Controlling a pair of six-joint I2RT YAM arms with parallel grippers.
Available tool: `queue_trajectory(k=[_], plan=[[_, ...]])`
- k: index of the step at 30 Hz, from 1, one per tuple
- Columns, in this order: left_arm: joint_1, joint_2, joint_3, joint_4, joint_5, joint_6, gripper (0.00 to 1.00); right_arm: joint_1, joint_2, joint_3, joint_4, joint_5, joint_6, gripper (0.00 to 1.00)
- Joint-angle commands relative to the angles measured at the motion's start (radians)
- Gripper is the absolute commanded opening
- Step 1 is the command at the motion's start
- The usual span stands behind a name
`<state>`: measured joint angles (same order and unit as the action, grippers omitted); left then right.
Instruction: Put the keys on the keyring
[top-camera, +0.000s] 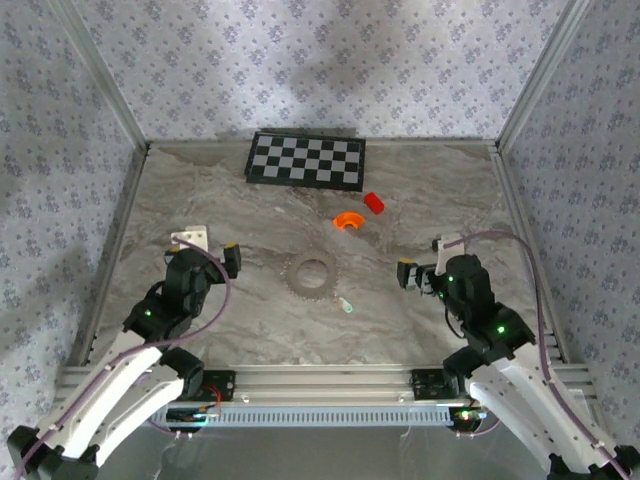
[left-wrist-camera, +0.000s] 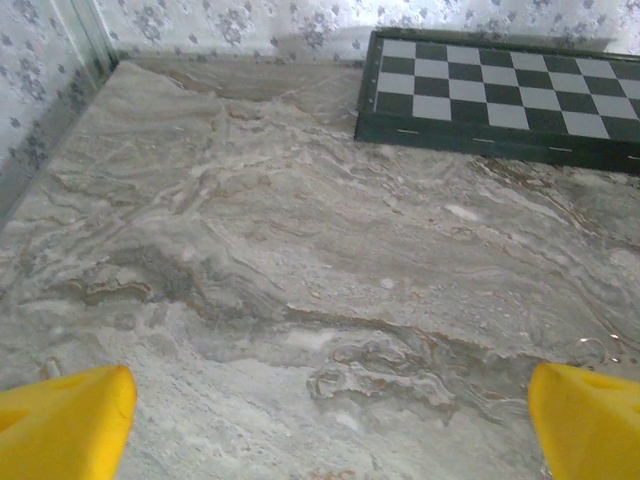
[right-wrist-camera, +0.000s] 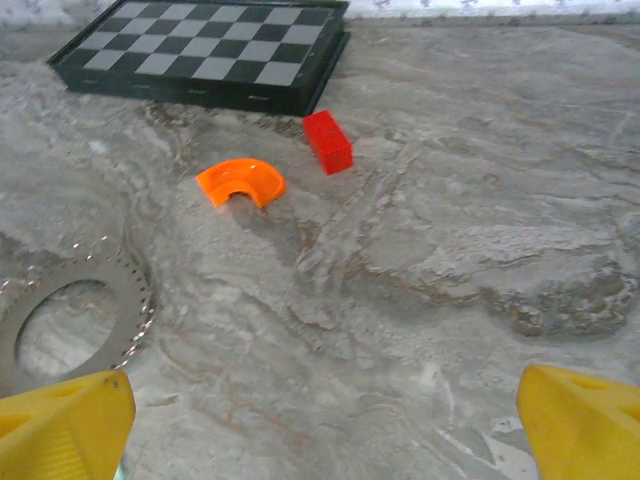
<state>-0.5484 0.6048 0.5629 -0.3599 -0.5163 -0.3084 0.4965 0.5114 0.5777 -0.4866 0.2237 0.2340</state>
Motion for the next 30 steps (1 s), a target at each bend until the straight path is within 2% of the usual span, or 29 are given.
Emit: queue_trajectory(k=[1, 8, 12, 16, 20, 28, 30], plan=[[0.016, -0.035, -0.055, 0.102, -0.084, 0.072, 1.0, -0.022, -0.006, -0.028, 0.031, 0.063, -0.017, 1.0], [0.021, -0.022, -0.147, 0.178, -0.298, 0.1, 1.0, -0.051, -0.019, -0.075, 0.076, 0.336, 0.008, 1.0], [0.025, -0.062, -0.223, 0.268, -0.399, 0.144, 1.0, -0.056, -0.058, -0.12, 0.093, 0.389, 0.003, 1.0], [0.052, -0.07, -0.273, 0.33, -0.391, 0.18, 0.99, -0.071, -0.067, -0.172, 0.118, 0.462, 0.012, 1.0], [0.09, -0.013, -0.316, 0.394, -0.38, 0.178, 1.0, -0.1, -0.069, -0.214, 0.163, 0.51, 0.007, 1.0], [0.162, -0.014, -0.404, 0.503, -0.371, 0.188, 1.0, -0.19, -0.111, -0.331, 0.278, 0.447, -0.015, 1.0], [0.171, -0.039, -0.413, 0.503, -0.355, 0.201, 1.0, -0.199, -0.113, -0.364, 0.345, 0.405, -0.073, 1.0]])
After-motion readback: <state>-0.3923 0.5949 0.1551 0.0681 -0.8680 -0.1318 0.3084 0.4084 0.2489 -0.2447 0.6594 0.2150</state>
